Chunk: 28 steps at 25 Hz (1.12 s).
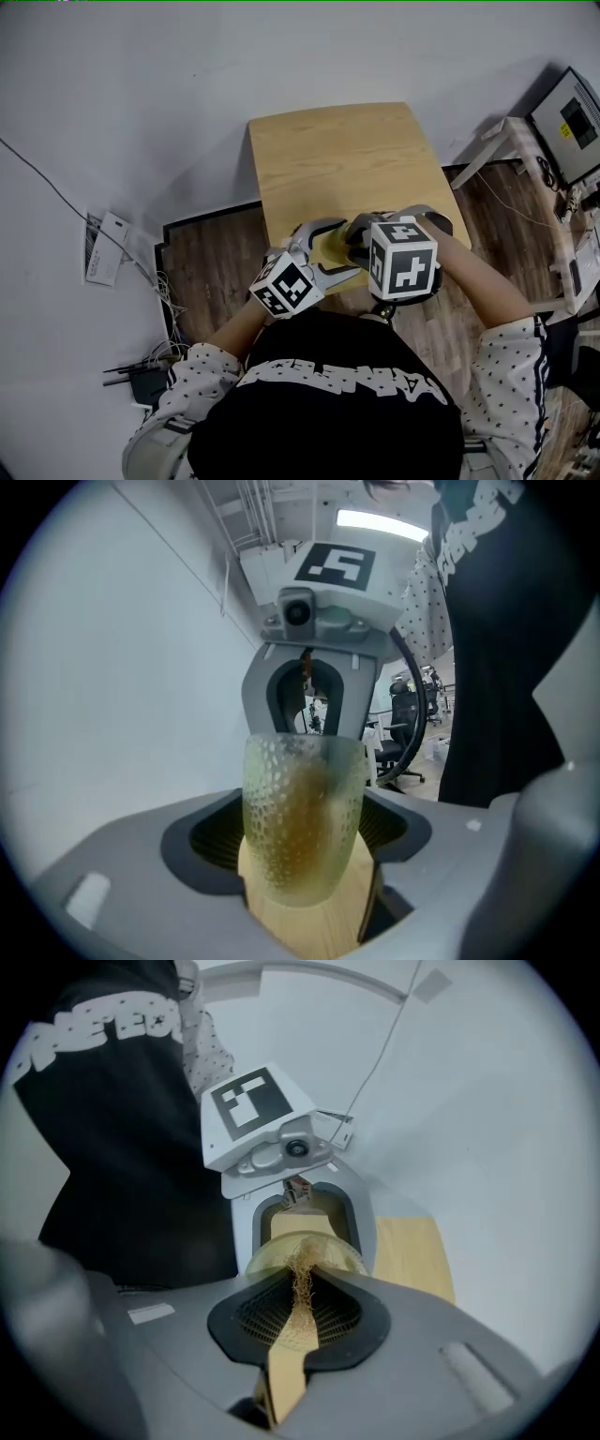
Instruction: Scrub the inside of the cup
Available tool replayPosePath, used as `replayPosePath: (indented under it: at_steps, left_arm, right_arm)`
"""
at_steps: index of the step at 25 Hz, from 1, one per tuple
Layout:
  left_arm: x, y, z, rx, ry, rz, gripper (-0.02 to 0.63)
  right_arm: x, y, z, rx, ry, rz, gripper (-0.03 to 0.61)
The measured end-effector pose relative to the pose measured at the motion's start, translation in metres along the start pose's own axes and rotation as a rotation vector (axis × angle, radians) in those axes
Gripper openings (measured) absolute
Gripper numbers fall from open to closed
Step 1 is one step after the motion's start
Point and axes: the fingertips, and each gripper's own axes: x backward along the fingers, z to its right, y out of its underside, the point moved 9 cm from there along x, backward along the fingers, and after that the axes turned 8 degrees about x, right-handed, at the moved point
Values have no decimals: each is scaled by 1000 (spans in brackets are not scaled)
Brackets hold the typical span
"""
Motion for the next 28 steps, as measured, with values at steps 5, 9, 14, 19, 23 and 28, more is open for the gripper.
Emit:
replayPosePath:
  at_steps: [5, 9, 14, 19, 23, 28]
  left_arm:
    - [0, -4, 0, -38, -63, 3, 365]
    - [1, -7, 1, -86, -129, 1, 365]
    - [-1, -6, 1, -125, -193, -28, 365]
    - [-5, -1, 4, -132, -225, -60, 365]
    - [-8, -1, 5, -137, -256, -68, 365]
    - [-9, -5, 8, -159, -301, -73, 365]
  right_arm:
    - [3, 1, 6, -187, 2, 38, 52]
    - [7, 4, 12, -386, 30, 101, 51]
    - [4, 13, 14, -550, 58, 187, 51]
    - [-3, 23, 13, -766, 53, 268, 51]
    - [-3, 30, 12, -921, 47, 342, 49]
    - [1, 36, 9, -1047, 50, 432, 49]
